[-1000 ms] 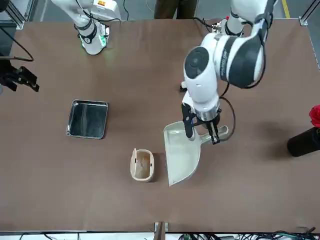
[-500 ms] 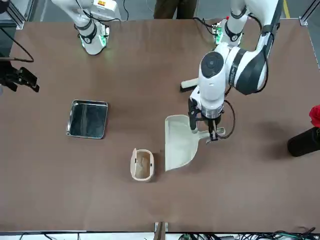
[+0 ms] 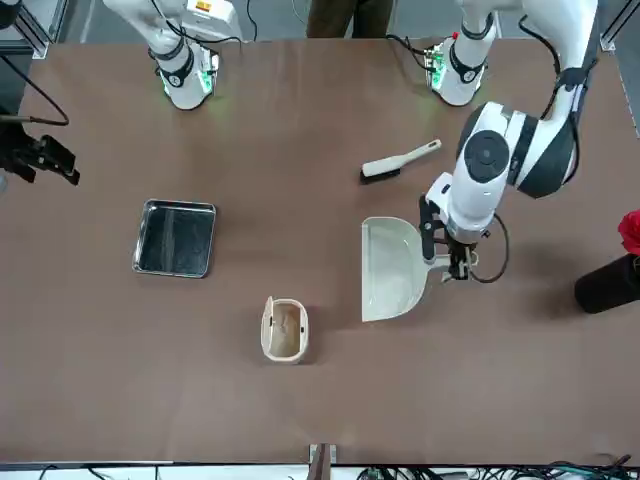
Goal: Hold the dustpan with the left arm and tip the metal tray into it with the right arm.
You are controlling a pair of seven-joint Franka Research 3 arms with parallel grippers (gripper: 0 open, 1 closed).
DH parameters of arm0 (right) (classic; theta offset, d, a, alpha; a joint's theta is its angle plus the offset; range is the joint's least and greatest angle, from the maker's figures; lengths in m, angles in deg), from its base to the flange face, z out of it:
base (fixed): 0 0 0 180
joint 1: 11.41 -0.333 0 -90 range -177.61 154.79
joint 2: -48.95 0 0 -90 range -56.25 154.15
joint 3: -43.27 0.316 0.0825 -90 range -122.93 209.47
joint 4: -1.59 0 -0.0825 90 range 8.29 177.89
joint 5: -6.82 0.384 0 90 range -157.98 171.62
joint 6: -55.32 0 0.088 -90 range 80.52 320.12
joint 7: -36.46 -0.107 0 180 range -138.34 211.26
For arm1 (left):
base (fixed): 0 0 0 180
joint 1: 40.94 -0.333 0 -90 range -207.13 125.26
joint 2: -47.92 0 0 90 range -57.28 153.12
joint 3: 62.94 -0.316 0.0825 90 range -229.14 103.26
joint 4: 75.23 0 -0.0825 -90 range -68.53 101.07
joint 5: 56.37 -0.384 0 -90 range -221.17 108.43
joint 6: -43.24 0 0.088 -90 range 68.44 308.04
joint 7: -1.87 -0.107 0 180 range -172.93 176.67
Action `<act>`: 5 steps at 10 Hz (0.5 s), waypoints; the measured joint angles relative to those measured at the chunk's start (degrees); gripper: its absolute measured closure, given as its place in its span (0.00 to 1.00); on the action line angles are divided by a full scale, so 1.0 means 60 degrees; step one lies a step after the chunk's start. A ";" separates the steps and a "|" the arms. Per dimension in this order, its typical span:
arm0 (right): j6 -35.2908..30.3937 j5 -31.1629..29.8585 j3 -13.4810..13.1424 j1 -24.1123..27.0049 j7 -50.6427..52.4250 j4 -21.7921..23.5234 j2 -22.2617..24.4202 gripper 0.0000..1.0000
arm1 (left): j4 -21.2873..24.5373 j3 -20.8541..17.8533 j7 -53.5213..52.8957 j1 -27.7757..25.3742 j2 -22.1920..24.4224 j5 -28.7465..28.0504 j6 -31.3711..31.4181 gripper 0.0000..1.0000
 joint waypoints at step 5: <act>0.0029 0.0000 0.0003 0.0000 -0.0010 0.0001 0.0000 0.00 | 0.1819 -0.0064 0.0000 -0.0037 0.0443 0.0000 0.0939 0.68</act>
